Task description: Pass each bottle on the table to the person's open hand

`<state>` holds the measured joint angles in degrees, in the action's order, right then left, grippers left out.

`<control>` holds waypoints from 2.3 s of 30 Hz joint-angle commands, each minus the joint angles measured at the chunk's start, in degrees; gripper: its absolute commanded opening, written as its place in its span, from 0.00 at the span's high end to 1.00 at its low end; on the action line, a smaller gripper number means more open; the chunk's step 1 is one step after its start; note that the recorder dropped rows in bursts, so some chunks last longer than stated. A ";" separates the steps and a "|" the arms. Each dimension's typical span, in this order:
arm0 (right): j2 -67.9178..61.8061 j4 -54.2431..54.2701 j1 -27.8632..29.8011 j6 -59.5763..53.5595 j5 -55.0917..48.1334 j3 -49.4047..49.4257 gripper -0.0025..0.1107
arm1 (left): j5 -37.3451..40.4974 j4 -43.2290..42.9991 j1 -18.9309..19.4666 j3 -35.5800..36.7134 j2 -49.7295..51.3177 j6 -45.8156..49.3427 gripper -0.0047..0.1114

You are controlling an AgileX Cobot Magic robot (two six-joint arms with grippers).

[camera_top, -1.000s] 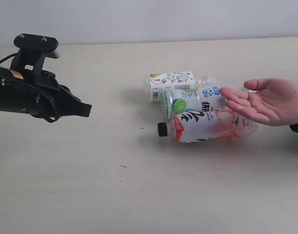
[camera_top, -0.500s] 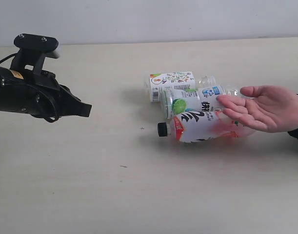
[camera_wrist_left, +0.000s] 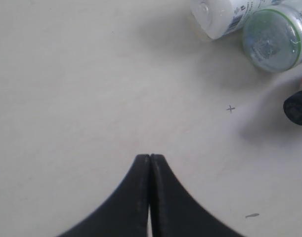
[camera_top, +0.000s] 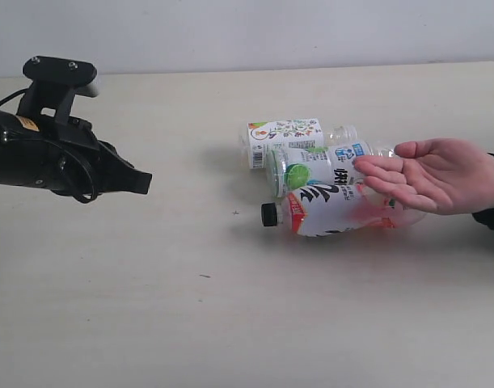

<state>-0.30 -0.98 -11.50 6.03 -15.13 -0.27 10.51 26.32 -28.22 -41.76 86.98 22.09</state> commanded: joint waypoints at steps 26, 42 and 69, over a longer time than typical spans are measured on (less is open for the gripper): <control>0.30 -0.43 0.21 -0.11 0.30 0.27 0.98 | -7.77 2.31 -2.66 7.17 -7.14 0.21 0.96; 0.30 -0.43 0.21 -0.11 0.30 0.27 0.98 | -14.85 4.62 -6.88 24.27 -27.22 -0.13 0.96; 0.30 13.04 0.21 0.34 9.90 0.27 0.98 | -14.99 2.53 -6.88 28.23 -31.68 0.14 0.96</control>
<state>-0.30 10.65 -11.50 6.14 -7.15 -0.27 -3.97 29.33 -34.92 -13.83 55.67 22.09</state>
